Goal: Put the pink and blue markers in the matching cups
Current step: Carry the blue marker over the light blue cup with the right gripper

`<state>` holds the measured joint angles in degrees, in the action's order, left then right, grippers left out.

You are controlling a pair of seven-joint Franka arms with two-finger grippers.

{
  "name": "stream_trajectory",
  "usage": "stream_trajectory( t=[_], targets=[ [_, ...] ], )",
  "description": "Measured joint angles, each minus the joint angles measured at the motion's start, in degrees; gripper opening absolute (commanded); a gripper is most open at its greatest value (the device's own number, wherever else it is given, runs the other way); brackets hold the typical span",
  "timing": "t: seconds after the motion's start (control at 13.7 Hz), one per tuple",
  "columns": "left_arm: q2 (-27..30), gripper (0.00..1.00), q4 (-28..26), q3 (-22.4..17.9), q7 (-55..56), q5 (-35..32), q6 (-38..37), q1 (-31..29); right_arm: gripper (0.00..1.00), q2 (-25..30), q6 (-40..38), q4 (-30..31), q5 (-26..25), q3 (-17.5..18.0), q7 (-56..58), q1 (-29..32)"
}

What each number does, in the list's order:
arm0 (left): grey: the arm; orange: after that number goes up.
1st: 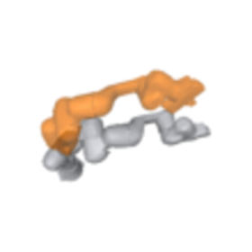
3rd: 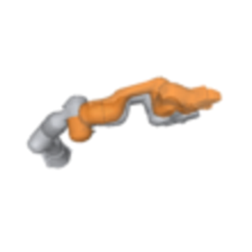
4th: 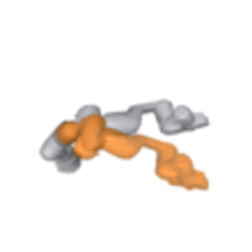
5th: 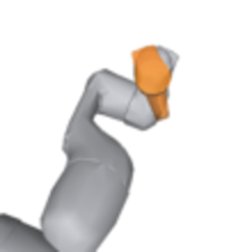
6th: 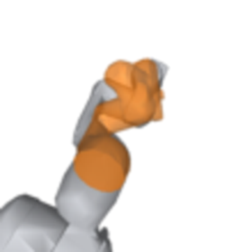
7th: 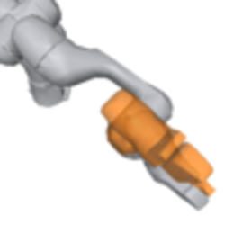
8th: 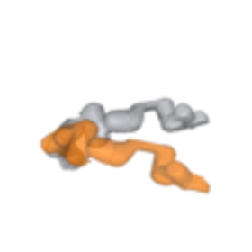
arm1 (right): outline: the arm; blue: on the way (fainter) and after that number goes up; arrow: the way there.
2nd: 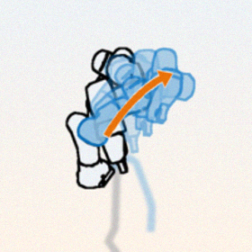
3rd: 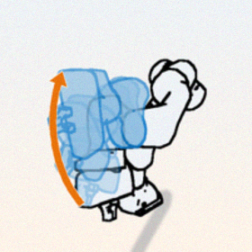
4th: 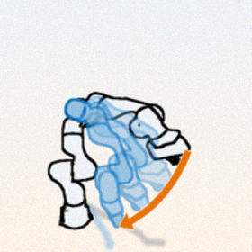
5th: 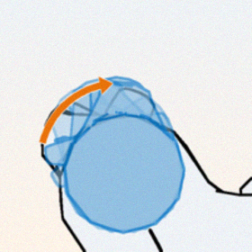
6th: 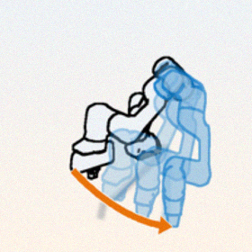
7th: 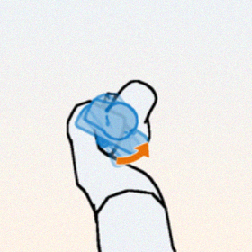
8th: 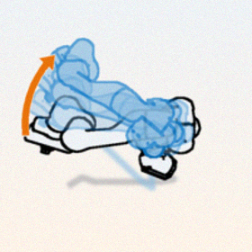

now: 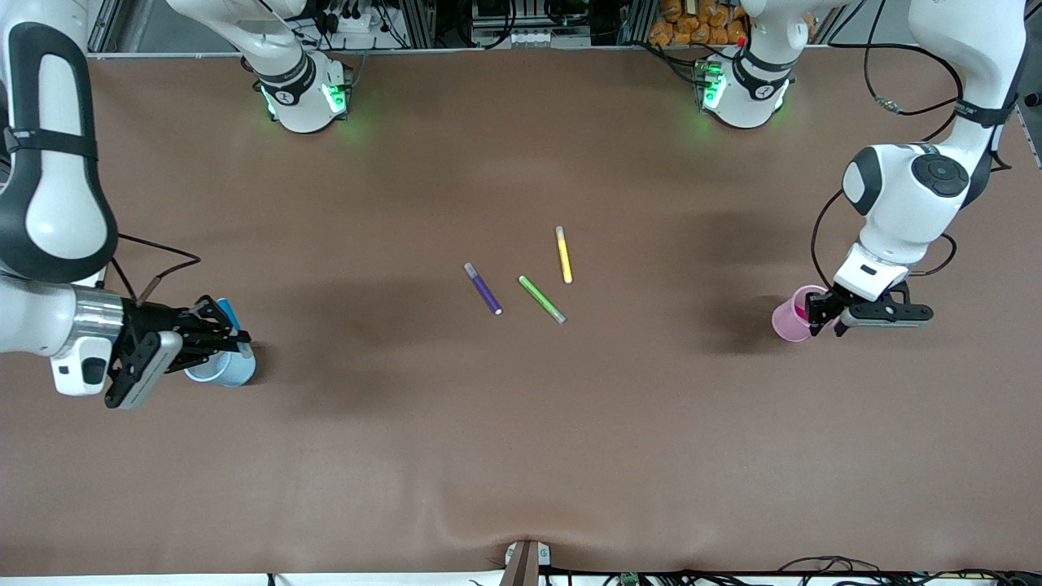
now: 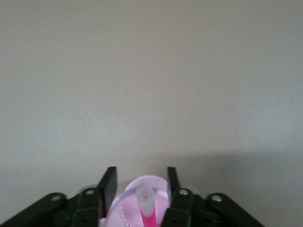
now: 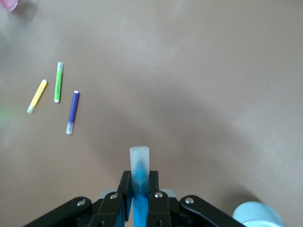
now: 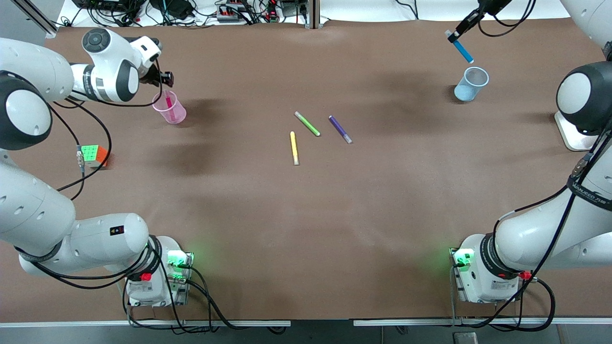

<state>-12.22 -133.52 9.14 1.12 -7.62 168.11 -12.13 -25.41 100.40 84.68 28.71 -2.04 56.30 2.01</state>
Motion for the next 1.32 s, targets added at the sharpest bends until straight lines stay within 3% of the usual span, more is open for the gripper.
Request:
stream_trajectory(
  t=[0.29,0.88,1.32],
  targets=[
    [0.0,1.00,4.7,0.0,-3.2,0.0,-1.6,0.0,0.00,0.0,-0.2,0.6,0.8,0.0,9.4,2.2],
    [0.6,1.00,23.2,3.2,-3.6,0.0,-30.9,0.0,0.00,-1.6,4.2,1.4,8.9,-0.1,33.2,7.3],
    [2.0,1.00,30.6,4.1,-3.3,3.3,-44.3,-0.1,0.00,-5.8,4.6,1.6,16.2,-0.1,51.5,10.5]
  ],
)
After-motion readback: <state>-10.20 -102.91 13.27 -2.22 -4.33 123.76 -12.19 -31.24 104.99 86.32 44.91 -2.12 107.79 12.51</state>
